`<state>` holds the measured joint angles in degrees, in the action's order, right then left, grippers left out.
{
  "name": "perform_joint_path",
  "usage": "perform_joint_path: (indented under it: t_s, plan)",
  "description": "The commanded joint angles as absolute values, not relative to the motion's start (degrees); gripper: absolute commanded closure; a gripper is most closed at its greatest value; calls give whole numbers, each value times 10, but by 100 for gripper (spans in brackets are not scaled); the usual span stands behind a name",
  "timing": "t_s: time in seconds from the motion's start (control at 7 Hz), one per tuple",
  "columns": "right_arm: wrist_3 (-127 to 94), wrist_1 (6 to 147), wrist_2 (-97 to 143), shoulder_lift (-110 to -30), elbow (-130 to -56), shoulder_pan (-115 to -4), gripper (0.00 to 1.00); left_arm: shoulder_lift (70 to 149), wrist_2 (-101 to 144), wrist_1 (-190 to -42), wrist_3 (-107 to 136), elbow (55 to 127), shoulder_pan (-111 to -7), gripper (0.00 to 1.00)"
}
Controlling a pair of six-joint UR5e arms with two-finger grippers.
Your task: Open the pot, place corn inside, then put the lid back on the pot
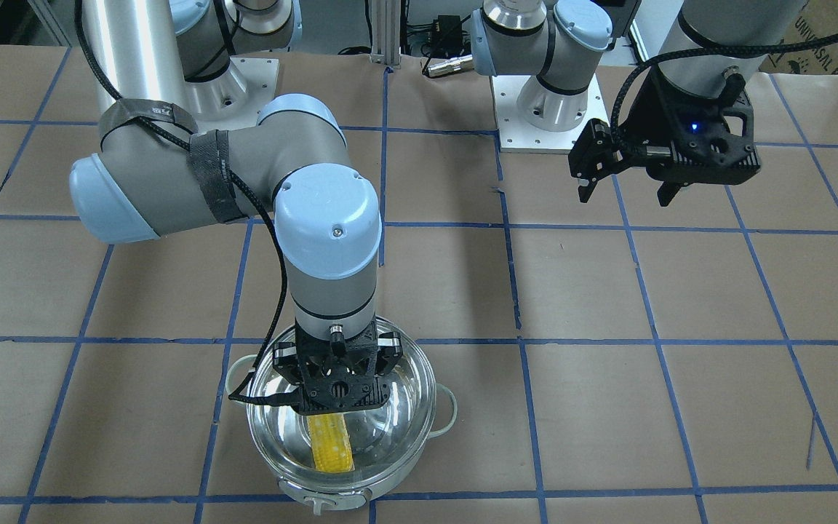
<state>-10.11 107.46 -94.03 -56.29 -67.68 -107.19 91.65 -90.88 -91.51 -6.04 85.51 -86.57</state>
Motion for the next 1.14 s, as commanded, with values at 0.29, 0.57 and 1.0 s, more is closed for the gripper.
perform_joint_path:
  t_s: [0.29, 0.57, 1.0]
  plan:
    - [-98, 1062, -942, -562, -664, -1071, 92, 915, -910, -916, -61, 855, -866, 0]
    - [-98, 1050, -941, -560, -650, -1070, 92, 912, -910, -916, -61, 855, -866, 0]
    - [-98, 1049, -940, -556, -657, -1070, 92, 912, -909, -916, -62, 855, -866, 0]
